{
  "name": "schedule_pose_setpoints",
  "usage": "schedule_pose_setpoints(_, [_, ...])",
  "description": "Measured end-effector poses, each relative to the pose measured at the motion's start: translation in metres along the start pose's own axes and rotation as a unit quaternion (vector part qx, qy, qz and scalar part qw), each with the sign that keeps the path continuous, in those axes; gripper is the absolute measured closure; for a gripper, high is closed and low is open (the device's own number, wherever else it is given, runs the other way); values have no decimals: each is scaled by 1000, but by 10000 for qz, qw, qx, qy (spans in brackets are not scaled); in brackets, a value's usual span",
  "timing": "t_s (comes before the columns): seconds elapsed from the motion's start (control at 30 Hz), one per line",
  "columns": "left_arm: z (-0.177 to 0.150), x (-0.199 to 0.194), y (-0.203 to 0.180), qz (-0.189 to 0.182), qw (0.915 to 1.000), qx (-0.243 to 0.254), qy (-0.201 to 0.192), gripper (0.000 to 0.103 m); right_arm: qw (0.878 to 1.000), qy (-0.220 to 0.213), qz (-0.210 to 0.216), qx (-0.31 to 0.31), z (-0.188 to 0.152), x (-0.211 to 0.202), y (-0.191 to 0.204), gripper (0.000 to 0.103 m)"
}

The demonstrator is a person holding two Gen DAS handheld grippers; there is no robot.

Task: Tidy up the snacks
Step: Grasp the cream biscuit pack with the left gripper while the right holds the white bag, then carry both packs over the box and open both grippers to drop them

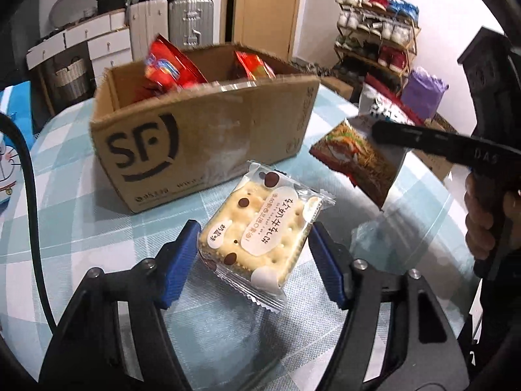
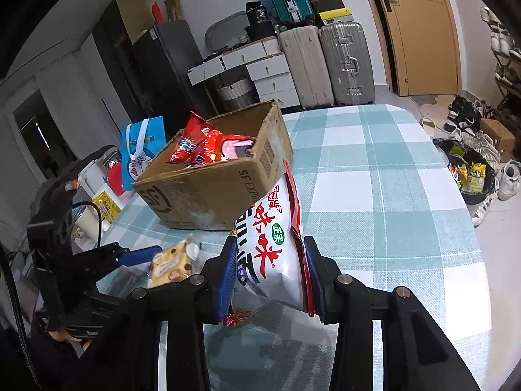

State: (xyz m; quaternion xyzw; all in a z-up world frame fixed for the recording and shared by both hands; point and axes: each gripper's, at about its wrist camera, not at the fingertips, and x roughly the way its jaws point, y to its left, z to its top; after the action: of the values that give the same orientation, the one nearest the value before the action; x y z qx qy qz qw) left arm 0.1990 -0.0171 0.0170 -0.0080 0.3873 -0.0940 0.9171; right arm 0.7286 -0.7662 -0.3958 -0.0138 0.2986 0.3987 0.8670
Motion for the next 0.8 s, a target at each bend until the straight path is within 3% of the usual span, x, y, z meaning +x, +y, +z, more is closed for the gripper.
schedule_pose_setpoints(0.47, [27,-105,65,174,9942,-673,-817,37,9988,-382,204,-229,8,-20,26,64])
schedule_pose_setpoints(0.73, [52,-138,86,403,9894,-778,-1156,37,9968,-717,285,-212,27,-34,38,64])
schedule_pose_setpoints(0.8, [56,-131,81,422,9884,-816,-1212,37,9961,-790,307,-241,36,-34,44,64])
